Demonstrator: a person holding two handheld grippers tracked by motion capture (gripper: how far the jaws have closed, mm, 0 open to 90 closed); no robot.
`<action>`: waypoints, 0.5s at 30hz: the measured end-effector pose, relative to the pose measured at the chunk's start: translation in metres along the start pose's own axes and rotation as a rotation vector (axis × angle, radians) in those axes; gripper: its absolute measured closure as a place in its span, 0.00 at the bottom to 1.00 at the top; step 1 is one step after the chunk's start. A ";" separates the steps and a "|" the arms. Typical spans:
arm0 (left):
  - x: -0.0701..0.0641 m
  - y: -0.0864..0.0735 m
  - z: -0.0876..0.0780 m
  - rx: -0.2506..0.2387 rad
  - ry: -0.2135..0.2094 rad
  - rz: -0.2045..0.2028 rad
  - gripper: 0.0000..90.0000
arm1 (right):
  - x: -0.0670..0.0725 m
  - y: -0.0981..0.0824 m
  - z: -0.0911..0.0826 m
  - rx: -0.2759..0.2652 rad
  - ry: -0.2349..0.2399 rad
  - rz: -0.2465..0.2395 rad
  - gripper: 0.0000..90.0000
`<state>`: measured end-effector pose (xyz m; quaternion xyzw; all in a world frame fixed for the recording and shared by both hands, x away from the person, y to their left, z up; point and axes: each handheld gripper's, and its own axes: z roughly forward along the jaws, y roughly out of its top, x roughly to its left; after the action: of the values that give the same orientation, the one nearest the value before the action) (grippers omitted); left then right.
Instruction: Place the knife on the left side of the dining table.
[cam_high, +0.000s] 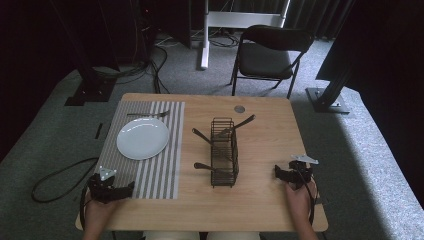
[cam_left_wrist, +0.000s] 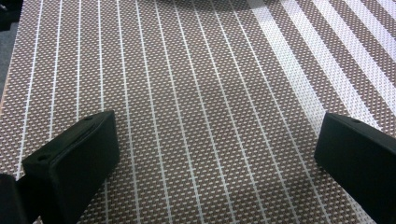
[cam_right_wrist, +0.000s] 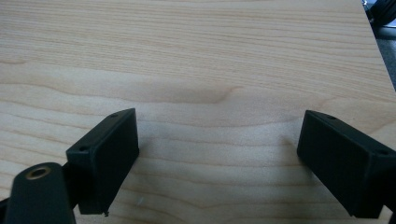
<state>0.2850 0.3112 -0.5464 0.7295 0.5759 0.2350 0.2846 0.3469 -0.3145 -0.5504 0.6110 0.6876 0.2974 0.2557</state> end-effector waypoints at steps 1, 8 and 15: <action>0.000 0.000 0.000 -0.001 0.000 0.000 0.00 | 0.000 0.000 0.000 0.000 0.000 0.000 0.13; 0.000 0.000 0.000 -0.001 -0.001 0.001 0.00 | 0.000 0.000 0.000 0.000 0.000 0.000 0.13; 0.000 0.000 0.000 -0.004 -0.007 0.007 0.01 | 0.000 0.000 0.000 0.000 -0.001 0.001 0.13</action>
<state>0.2847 0.3116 -0.5465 0.7318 0.5717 0.2346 0.2875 0.3468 -0.3145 -0.5504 0.6113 0.6873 0.2972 0.2559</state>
